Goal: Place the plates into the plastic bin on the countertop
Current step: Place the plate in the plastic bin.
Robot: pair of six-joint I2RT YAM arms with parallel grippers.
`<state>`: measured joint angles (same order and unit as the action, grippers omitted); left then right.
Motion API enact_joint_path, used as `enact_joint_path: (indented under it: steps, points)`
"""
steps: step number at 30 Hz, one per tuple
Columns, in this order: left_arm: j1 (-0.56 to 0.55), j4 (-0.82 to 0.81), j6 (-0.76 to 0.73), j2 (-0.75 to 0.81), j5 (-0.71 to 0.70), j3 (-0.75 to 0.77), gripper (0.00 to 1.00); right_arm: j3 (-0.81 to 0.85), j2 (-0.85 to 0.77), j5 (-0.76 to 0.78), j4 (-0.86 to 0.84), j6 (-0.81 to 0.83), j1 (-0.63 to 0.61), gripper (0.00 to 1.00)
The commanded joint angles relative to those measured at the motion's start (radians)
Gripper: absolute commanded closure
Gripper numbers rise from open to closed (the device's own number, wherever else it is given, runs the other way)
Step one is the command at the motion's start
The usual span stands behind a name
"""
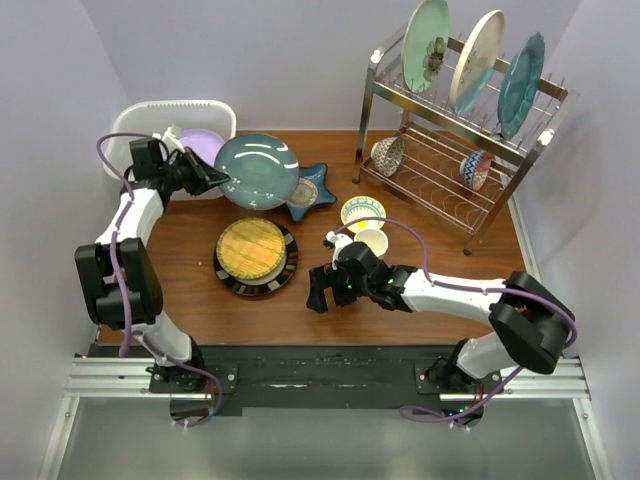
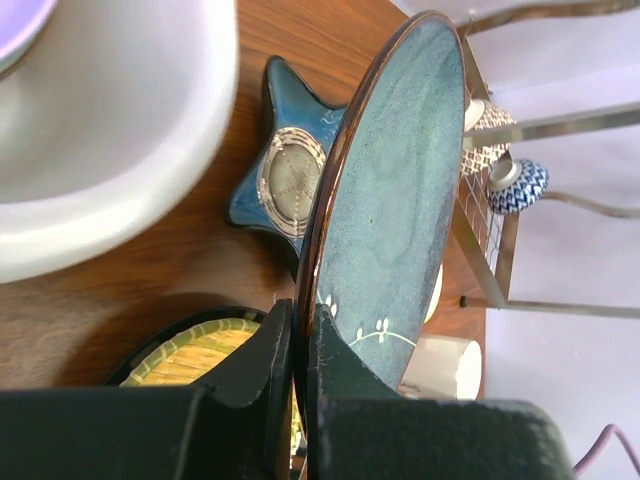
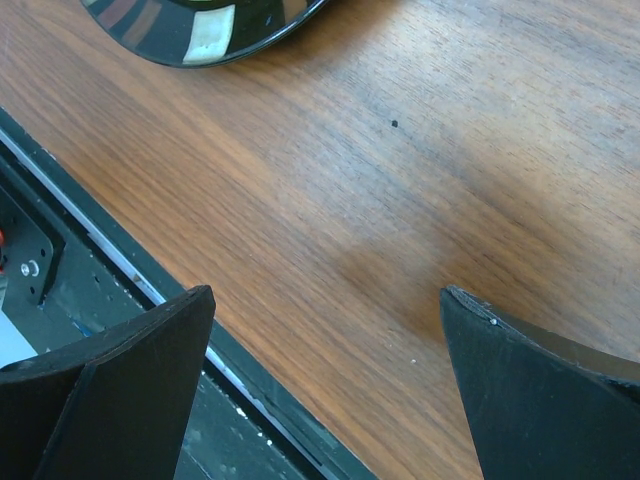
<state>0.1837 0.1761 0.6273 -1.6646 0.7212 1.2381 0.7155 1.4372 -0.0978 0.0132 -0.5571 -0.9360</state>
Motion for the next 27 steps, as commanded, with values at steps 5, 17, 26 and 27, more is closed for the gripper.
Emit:
enact_joint_path:
  steps: [5,17,26,27]
  points:
    - [0.06,-0.217,0.161,-0.023,0.126,0.119,1.0,-0.004,0.012,-0.008,-0.033,-0.001,-0.004,0.01]
    - [0.128,-0.349,0.282,-0.084,0.09,0.165,1.0,-0.011,0.025,-0.011,-0.035,-0.006,-0.004,0.01]
    - [0.16,-0.366,0.296,-0.13,0.038,0.199,1.0,-0.022,0.014,0.0,-0.03,-0.004,-0.004,0.01]
    - [0.166,-0.368,0.298,-0.132,0.034,0.199,1.0,-0.022,0.015,0.0,-0.029,-0.004,-0.004,0.01]
